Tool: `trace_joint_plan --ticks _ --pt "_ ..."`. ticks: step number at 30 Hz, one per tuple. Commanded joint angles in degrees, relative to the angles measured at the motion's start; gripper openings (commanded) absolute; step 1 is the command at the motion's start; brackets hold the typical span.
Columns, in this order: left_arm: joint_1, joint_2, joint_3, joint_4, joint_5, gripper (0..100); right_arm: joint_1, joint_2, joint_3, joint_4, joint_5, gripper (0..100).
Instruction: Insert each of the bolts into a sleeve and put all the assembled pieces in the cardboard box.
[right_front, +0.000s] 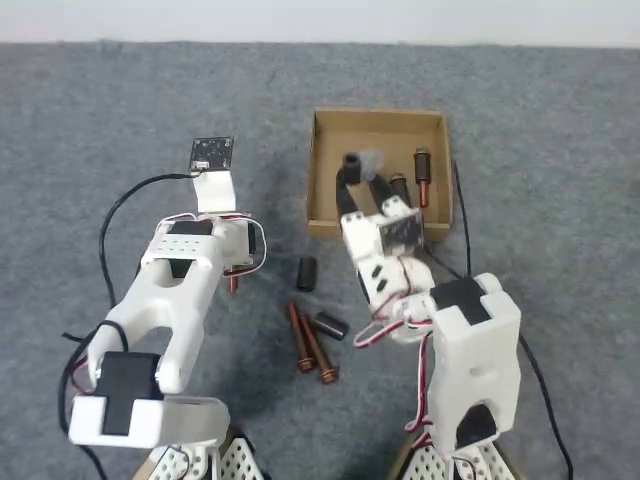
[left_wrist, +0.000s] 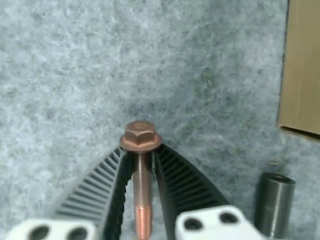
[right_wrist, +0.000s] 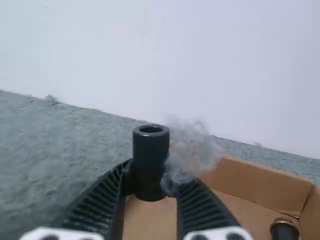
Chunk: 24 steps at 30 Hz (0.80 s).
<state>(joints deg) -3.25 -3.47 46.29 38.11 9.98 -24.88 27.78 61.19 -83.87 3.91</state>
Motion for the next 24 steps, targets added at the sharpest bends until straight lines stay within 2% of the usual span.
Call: trace_joint_plan --ticks 1,7,24 --pt "0.09 -3.96 -0.57 -1.41 -0.53 1 -1.89 -2.68 5.45 -7.52 2.02 0.6" --pt "0.00 -3.96 -0.57 -1.41 -0.53 1 -4.18 -2.68 15.56 -15.69 2.11 0.6" --pt "-0.18 -4.04 -0.57 -1.23 -0.53 1 -7.78 -3.30 25.23 -17.01 1.93 0.6"
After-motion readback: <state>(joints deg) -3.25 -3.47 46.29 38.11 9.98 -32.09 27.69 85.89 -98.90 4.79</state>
